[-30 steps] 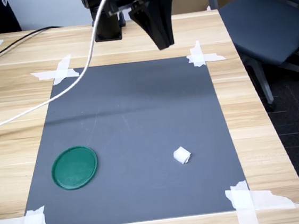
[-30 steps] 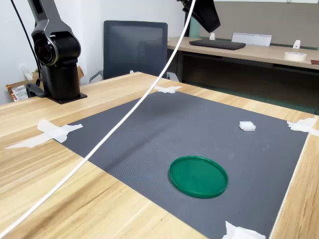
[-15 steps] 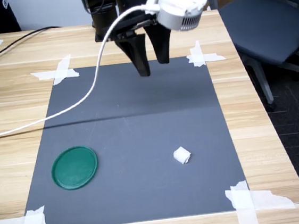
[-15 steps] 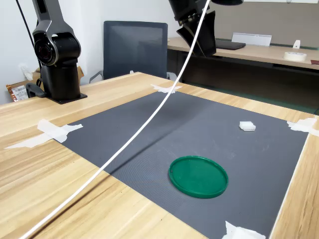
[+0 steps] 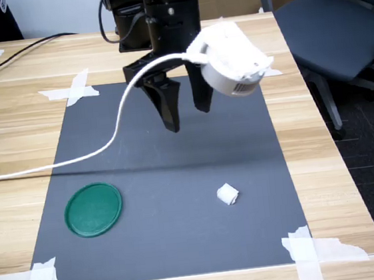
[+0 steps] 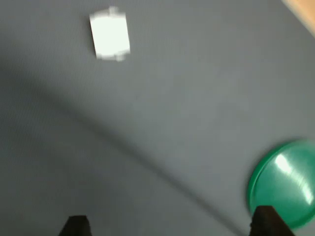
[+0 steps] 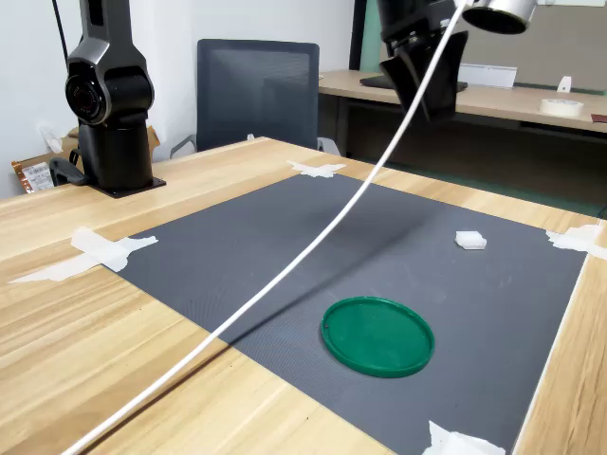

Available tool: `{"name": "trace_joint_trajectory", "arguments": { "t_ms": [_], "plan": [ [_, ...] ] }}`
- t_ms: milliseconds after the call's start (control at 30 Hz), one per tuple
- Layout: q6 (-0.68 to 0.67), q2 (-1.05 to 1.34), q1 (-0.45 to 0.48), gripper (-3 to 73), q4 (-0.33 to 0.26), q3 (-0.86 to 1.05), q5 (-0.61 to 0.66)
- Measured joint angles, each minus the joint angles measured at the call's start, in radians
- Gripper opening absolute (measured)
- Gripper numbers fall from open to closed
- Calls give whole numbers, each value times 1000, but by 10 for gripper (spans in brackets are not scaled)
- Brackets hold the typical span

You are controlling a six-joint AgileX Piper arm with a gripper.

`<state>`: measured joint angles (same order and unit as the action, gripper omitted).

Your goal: Grasp a white terminal and put it in the green lid.

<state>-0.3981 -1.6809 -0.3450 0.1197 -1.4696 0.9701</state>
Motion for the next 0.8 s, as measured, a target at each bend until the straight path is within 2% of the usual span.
{"name": "trace_joint_trajectory", "arguments": {
  "t_ms": [300,800],
  "plan": [
    [-118,-148,0,625,-110,-182,108],
    [-156,-359,-1,618,-112,-271,136]
  ]
}}
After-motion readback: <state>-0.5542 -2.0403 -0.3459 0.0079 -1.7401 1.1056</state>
